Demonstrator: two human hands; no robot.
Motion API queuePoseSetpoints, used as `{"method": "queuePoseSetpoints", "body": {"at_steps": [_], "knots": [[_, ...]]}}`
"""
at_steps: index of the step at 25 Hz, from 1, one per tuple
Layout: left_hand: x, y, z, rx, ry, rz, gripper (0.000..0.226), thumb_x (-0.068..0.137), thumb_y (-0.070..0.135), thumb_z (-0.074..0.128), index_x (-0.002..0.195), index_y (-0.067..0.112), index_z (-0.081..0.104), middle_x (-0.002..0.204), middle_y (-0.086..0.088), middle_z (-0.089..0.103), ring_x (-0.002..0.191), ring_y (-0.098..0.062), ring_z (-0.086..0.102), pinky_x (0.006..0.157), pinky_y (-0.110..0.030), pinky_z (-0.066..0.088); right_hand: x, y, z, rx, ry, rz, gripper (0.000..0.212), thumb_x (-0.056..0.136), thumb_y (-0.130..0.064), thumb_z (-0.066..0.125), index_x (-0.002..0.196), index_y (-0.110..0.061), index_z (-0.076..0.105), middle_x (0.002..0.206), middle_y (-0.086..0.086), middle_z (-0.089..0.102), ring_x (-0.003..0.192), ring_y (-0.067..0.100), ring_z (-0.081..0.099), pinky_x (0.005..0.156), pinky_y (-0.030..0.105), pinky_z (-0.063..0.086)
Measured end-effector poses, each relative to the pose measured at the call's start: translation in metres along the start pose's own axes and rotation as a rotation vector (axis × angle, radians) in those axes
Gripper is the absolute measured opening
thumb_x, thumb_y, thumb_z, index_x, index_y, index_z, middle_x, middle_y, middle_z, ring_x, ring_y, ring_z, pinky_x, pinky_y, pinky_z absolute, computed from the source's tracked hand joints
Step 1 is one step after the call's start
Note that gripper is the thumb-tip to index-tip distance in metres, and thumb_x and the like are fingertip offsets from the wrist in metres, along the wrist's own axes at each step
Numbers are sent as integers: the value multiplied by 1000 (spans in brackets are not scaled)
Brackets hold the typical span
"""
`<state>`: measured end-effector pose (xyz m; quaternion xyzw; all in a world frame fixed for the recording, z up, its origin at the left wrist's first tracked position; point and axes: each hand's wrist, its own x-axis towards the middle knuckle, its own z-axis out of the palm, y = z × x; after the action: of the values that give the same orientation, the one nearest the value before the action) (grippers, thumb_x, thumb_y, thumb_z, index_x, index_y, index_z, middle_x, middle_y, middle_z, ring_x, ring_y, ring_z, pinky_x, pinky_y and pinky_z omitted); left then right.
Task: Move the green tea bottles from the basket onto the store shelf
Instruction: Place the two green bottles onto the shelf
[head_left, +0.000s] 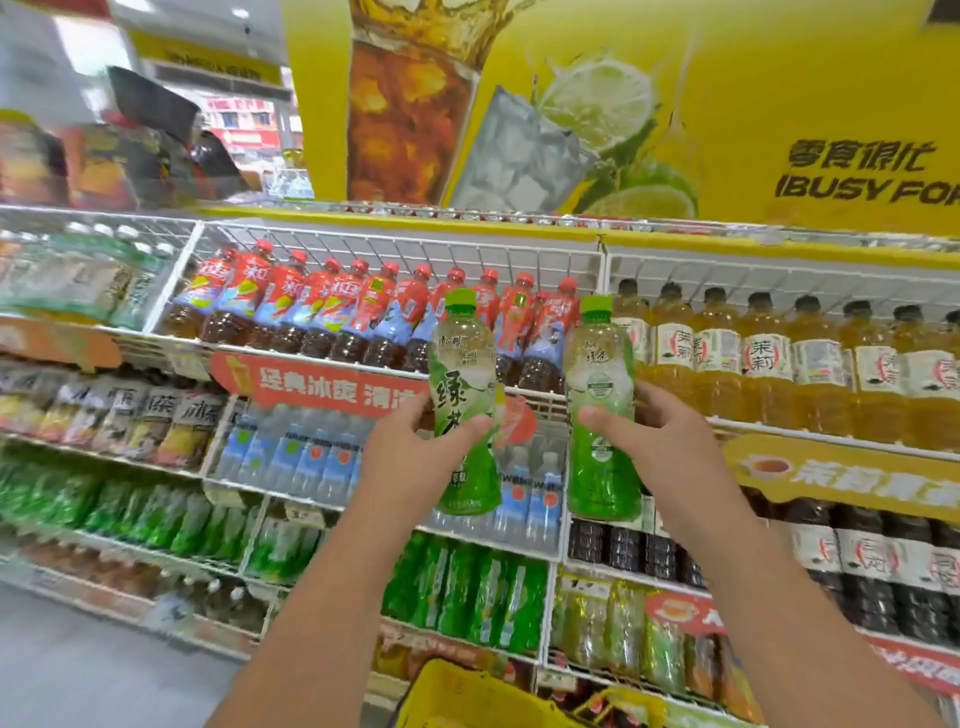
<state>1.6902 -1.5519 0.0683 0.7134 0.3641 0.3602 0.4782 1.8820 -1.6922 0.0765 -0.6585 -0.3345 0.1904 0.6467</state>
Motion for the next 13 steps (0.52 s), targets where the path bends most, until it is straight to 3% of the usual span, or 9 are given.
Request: {"method": "queuePoseSetpoints", "body": {"at_steps": [4,8,11,13], "knots": [[-16,-16,-49,9,93,-75,40,83,51,77,119,36,65,109,20,66,95,5,60,80,-27,53,-3,-2,51,27,-101,25,52,81,-33,88,129,-28,70,105,-7,79,93,17,77,86,51,64],[-29,-29,-113,-9,180,-96,18,86,49,76,94,47,61,96,28,63,84,9,58,70,-20,49,-12,-5,113,18,-191,6,46,83,-33,87,126,-30,70,106,-7,79,91,14,77,85,48,64],[-37,-50,-182,39,252,-105,37,83,53,78,111,36,61,106,19,61,109,-12,59,89,-32,50,-26,-9,180,30,-225,-8,36,83,-31,87,117,-31,74,101,-7,80,91,17,77,83,48,64],[-41,-63,-232,87,292,-114,49,82,55,78,121,30,62,117,13,64,117,-17,58,94,-36,49,-37,-13,230,45,-232,-13,37,81,-30,88,116,-29,75,98,-7,81,87,14,78,80,44,63]]}}
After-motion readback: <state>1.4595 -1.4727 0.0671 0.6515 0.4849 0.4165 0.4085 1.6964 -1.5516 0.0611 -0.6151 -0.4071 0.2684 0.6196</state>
